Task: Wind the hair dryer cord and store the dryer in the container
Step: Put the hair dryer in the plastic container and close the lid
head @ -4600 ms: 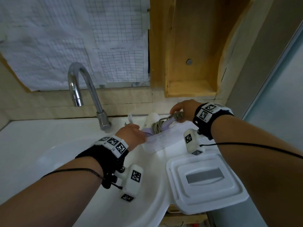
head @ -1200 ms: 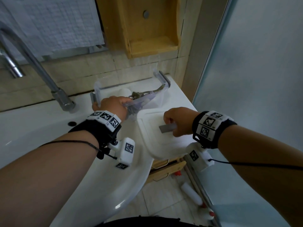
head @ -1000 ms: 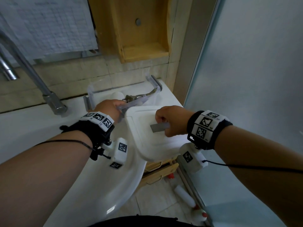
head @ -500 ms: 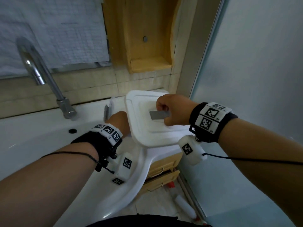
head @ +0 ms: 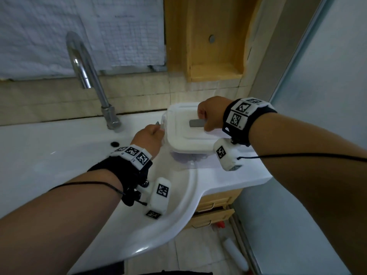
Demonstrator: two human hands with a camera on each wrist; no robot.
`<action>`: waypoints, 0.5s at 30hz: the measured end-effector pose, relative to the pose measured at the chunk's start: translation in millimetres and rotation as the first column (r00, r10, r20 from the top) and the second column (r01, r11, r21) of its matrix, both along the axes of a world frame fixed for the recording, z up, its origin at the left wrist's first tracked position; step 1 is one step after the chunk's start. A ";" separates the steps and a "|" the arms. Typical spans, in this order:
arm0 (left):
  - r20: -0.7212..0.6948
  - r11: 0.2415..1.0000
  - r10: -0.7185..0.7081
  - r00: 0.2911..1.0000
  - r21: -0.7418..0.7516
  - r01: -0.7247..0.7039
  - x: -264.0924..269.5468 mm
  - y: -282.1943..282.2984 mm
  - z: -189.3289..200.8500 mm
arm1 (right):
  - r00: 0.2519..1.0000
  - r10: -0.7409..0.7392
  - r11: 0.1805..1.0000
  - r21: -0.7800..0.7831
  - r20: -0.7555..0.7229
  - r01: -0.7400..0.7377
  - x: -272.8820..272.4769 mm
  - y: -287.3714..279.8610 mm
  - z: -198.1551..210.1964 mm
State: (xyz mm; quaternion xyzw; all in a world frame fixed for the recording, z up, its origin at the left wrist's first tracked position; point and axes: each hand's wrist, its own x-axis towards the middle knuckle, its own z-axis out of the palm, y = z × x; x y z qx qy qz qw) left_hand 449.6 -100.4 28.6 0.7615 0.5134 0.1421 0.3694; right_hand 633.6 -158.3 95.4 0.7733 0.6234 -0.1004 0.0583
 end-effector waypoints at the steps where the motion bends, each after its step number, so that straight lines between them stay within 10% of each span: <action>1: -0.014 1.000 -0.006 1.000 0.006 0.006 0.8 0.7 -0.4 | 1.000 0.002 1.000 -0.008 -0.002 -0.002 -0.7 3.9 -2.7; 15: -0.001 1.000 0.007 1.000 0.018 -0.007 7.4 10.0 -18.4 | 0.989 -0.099 0.986 0.119 -0.113 0.113 14.4 15.9 -37.2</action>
